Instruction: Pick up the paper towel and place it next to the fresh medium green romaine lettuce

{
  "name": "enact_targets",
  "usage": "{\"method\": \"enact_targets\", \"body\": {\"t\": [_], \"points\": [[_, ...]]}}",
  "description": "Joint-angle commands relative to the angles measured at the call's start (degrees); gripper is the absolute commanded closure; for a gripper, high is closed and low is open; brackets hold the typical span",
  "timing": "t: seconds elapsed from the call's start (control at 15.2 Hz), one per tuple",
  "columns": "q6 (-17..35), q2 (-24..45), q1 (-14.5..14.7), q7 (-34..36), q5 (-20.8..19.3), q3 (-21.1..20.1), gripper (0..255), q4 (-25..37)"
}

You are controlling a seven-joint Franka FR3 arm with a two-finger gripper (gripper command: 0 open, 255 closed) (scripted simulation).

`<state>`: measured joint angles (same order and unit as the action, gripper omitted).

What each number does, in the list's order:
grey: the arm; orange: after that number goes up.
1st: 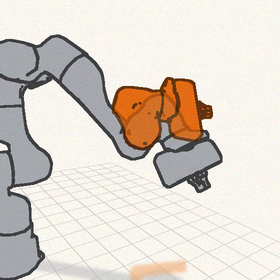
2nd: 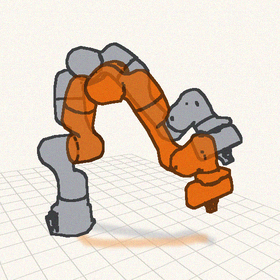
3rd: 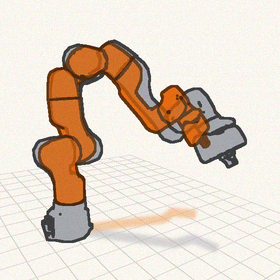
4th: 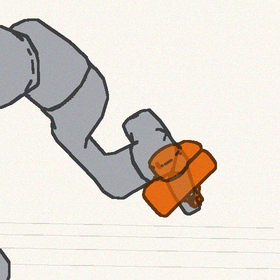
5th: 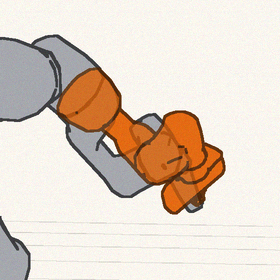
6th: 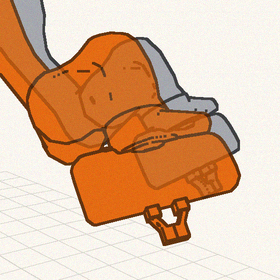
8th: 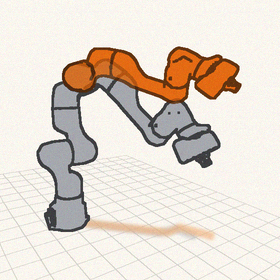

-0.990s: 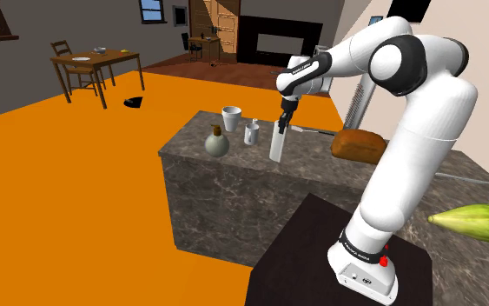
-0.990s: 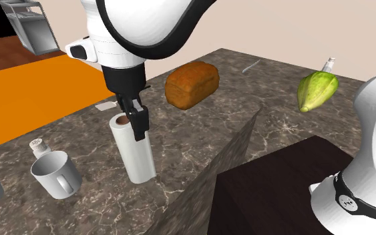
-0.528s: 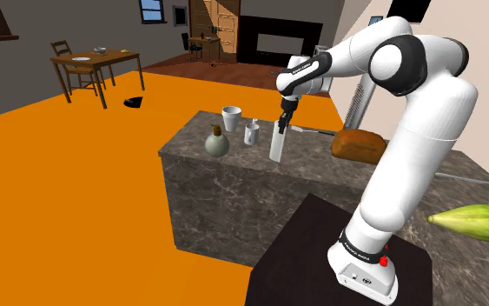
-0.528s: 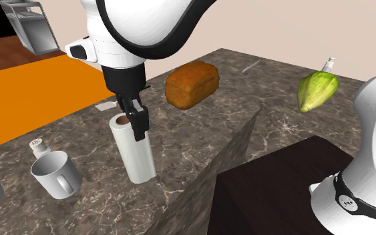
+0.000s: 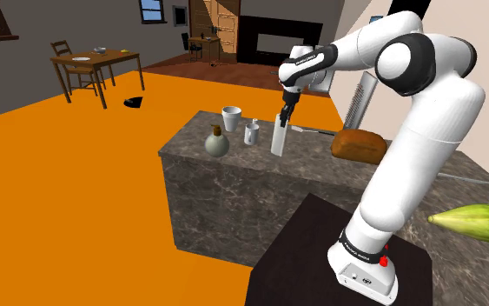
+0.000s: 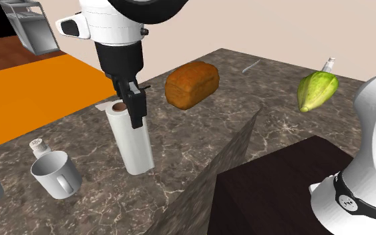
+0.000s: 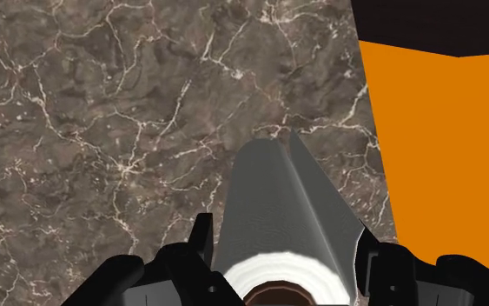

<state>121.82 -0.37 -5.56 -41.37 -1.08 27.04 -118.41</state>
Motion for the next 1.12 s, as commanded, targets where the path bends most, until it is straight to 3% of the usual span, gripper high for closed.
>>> {"method": "enact_targets", "body": {"t": [0.0,1.06], "points": [[-1.5,-0.5,0.1,0.2,-0.3,-0.1,255,1.1],[-13.7,-3.0,0.3,0.9,-1.3,-0.4,255,11.0]]}}
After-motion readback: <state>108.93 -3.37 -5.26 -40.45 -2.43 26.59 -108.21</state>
